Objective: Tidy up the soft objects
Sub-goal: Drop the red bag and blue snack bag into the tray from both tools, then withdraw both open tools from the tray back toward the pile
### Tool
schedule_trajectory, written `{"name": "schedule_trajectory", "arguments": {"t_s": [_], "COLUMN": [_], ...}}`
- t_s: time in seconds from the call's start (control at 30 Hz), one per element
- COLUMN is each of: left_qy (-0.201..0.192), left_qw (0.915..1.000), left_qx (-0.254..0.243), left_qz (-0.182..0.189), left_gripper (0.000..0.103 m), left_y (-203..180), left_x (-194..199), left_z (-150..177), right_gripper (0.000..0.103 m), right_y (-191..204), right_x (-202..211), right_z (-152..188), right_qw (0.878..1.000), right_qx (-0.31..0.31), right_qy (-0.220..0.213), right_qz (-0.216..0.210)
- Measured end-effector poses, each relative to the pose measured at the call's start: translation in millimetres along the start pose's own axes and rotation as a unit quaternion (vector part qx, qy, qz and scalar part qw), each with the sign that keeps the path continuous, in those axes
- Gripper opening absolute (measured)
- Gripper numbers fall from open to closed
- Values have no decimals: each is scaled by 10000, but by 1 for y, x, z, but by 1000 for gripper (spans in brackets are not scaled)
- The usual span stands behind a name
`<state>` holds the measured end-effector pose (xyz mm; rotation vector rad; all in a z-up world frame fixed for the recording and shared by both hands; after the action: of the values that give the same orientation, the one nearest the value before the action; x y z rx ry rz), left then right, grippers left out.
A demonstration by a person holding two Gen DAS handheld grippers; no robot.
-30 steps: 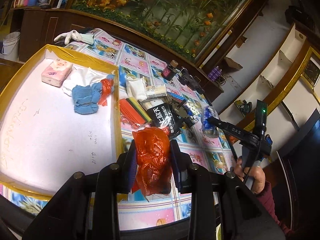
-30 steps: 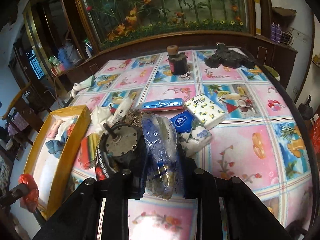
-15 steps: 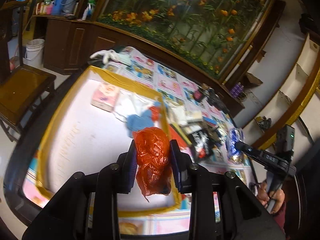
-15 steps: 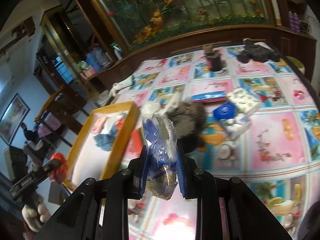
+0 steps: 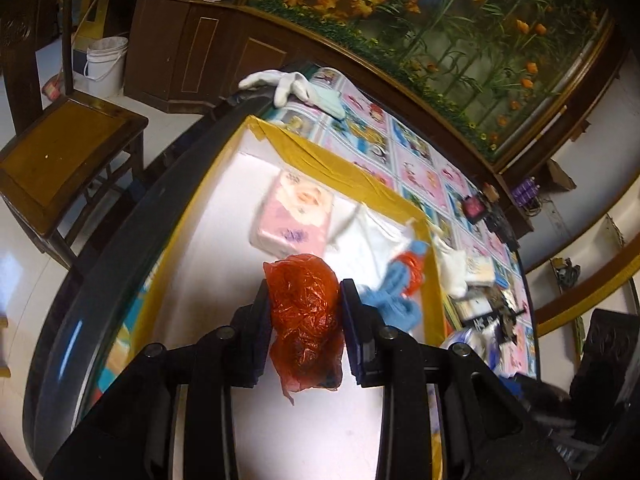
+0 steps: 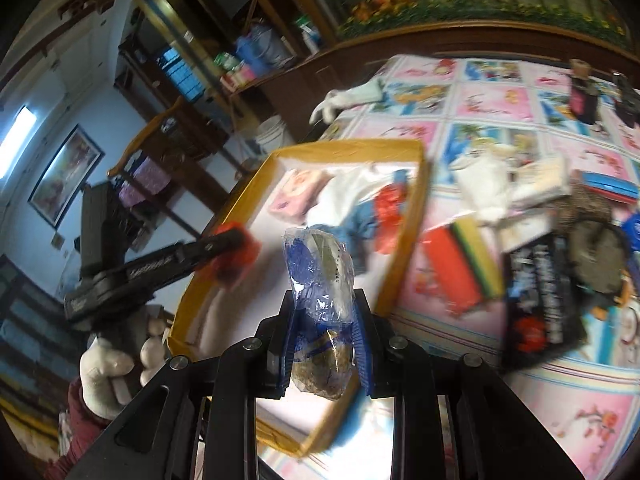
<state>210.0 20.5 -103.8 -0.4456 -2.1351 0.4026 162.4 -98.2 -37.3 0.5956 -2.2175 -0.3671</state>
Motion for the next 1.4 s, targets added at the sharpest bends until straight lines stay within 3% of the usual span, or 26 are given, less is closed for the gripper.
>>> {"name": "schedule_trajectory", "arguments": {"t_s": [0.23,0.3,0.37,0.47,0.53,0.67,0.77,0.93,1.1,1.23,1.4], "left_qy": [-53,-100,-153,-213,-275,-428,-471,-459,-552,-648,-451], "left_qw": [9999,9997,9995,9992,9991,9984,9976,9962,9943,9929,9925], "left_qx": [146,206,279,317,300,166,46,-232,-564,-849,-1088], "left_qz": [-42,-32,3,75,135,341,500,709,716,525,323], "left_gripper": [36,48,53,53,53,53,60,60,60,60,60], "left_y": [15,19,21,20,14,-7,-29,-70,-105,-125,-144], "left_x": [-12,-9,-5,6,16,40,54,67,79,83,71], "left_z": [-17,-19,-19,-16,-15,-6,6,35,70,94,121], "right_gripper": [25,25,30,44,56,60,68,82,93,94,94], "right_y": [10,13,17,21,23,23,16,-1,-21,-46,-83], "right_x": [-63,-76,-85,-86,-77,-49,-14,44,85,112,135], "right_z": [-19,-24,-28,-29,-29,-27,-22,-5,21,45,58], "right_qw": [9993,9992,9990,9993,9998,9996,9980,9913,9849,9819,9771], "right_qx": [5,-20,-30,-118,-12,156,211,317,340,172,-132], "right_qy": [369,395,449,355,214,-121,-438,-940,-1149,-1223,-1315], "right_qz": [1,22,-8,-42,43,223,399,869,1252,1439,1668]}}
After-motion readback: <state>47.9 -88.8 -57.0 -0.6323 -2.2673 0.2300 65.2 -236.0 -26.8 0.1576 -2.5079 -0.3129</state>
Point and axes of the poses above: each gripper's, at about its wrist camera, not at the fingertips, and x roughly against the way its jaws point, y to its left, z to its underside, the point moved 8 cm from there along -x, roughly the way its jaws point, and after that the axes turned 1 degree about -z, right-handed, at the moved point
